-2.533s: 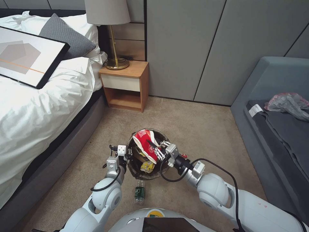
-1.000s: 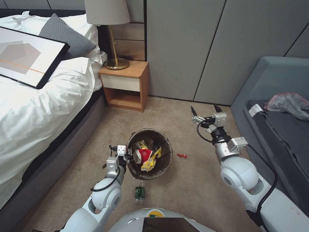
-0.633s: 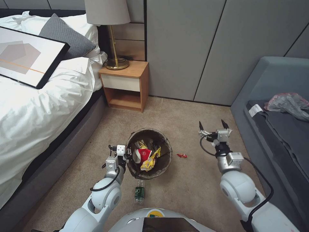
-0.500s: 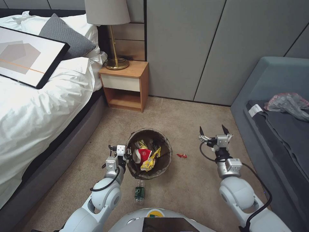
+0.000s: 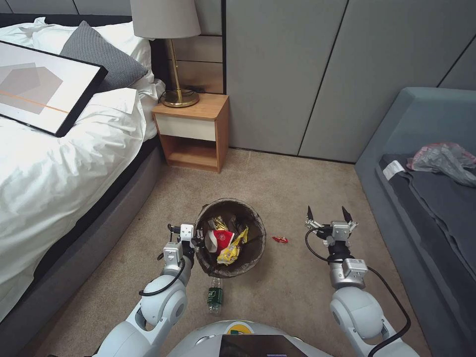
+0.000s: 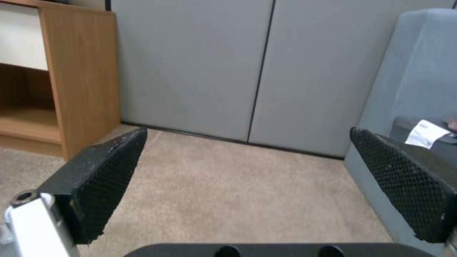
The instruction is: Pick up the trash bin, then pick up the garbage from the floor and place it into the trash bin.
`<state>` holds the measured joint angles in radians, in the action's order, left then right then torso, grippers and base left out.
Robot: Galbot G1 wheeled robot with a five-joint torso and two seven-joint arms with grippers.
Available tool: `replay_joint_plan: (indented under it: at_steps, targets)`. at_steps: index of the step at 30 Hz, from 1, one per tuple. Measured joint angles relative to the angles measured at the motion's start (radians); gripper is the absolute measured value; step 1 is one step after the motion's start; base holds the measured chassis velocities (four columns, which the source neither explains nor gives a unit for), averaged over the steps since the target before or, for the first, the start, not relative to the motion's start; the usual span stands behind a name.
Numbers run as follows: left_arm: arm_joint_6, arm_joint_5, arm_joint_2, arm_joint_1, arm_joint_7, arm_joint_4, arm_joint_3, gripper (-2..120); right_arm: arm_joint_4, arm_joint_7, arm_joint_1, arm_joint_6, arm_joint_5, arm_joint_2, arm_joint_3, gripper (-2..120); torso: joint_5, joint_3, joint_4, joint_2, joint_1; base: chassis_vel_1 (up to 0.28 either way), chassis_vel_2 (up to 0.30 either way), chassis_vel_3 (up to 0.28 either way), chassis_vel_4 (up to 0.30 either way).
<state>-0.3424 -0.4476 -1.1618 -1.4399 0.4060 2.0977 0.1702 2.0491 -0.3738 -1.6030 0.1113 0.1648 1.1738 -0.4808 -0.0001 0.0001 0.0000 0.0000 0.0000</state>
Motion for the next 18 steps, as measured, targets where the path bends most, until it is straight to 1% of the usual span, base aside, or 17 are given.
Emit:
replay_joint_plan:
  at_steps: [11, 18]
  targets:
    - [0.000, 0.004, -0.001, -0.005, 0.000, 0.004, -0.001, 0, -0.008, 0.001, 0.000, 0.011, -0.012, 0.026, 0.004, 100, 0.0000, 0.000, 0.0000, 0.000, 0.000, 0.000, 0.000, 0.000, 0.000]
    - [0.000, 0.004, -0.003, -0.006, 0.000, 0.006, 0.000, 0, -0.010, 0.001, 0.004, 0.013, -0.013, 0.024, 0.006, 100, 0.0001, 0.000, 0.0000, 0.000, 0.000, 0.000, 0.000, 0.000, 0.000]
